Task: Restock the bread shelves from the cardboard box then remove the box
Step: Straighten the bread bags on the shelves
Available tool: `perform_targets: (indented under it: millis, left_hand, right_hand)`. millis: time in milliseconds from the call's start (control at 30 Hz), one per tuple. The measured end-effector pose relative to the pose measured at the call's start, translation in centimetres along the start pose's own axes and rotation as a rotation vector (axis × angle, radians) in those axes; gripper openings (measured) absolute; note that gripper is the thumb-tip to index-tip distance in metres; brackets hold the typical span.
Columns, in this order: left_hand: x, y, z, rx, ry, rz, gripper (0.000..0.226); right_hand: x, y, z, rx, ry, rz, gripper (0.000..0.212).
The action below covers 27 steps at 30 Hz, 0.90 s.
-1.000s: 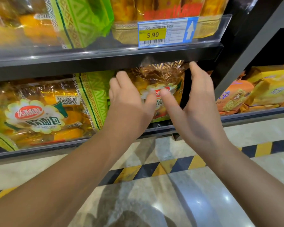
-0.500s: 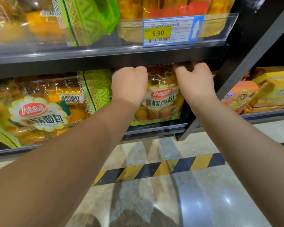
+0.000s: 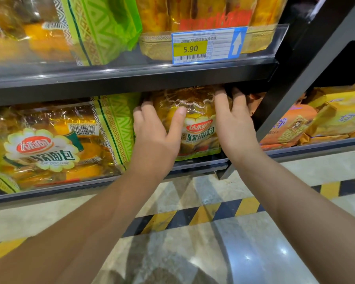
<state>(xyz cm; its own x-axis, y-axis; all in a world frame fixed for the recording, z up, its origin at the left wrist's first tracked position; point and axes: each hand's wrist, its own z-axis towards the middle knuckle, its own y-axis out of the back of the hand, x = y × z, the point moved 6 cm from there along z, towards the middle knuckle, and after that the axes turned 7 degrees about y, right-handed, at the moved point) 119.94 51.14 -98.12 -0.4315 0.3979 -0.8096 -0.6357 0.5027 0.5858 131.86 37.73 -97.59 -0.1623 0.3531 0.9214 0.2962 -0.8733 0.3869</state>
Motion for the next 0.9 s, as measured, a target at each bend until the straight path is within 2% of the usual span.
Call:
perform_targets:
  millis: [100,167,333,467,533,633,700,767,800,833,900]
  left_hand:
    - [1.1,-0.7,-0.4,0.047,0.065,0.072,0.075]
    - [1.4,-1.0,-0.3,0.078,0.101,0.099,0.077]
    - [2.3,-1.1,0.6,0.102,0.117,0.101,0.073]
    - [4.6,-1.9,-1.0,0.236,0.239,0.037,0.092]
    - [5.2,-2.4,-1.5,0.302,0.239,0.005,0.099]
    - [5.5,-1.5,-1.0,0.36,0.275,-0.04,0.097]
    - [6.0,0.3,-1.4,0.429,0.299,-0.003,0.079]
    - [6.6,2.3,-2.9,0.546,0.273,0.005,0.04]
    - [7.1,3.3,-3.8,0.608,0.231,0.036,0.035]
    - [7.8,4.6,-4.8,0.67,0.211,0.087,0.044]
    - [9.9,7.3,-5.7,0.683,0.219,0.138,0.064]
  right_hand:
    - [-1.3,-0.4,-0.7,0.086,-0.078,-0.068,0.069]
    - [-1.8,-0.6,-0.9,0.14,-0.139,-0.099,0.072]
    - [-2.0,0.0,-0.9,0.178,-0.177,-0.115,0.072]
    - [-3.1,-0.5,-2.4,0.176,-0.233,-0.102,0.071]
    - [-3.6,-0.7,-2.5,0.175,-0.25,-0.121,0.071]
    - [-4.5,-0.8,-3.1,0.182,-0.328,-0.14,0.084]
    - [-5.0,-1.5,-4.7,0.229,-0.354,-0.182,0.087]
    - [-4.1,-2.7,-6.9,0.313,-0.252,-0.273,0.069]
    - [-3.6,-3.5,-7.7,0.351,-0.158,-0.312,0.061]
    - [-2.7,-4.4,-8.5,0.385,-0.077,-0.337,0.057]
    - [-0.6,-6.5,-9.7,0.454,0.049,-0.374,0.058]
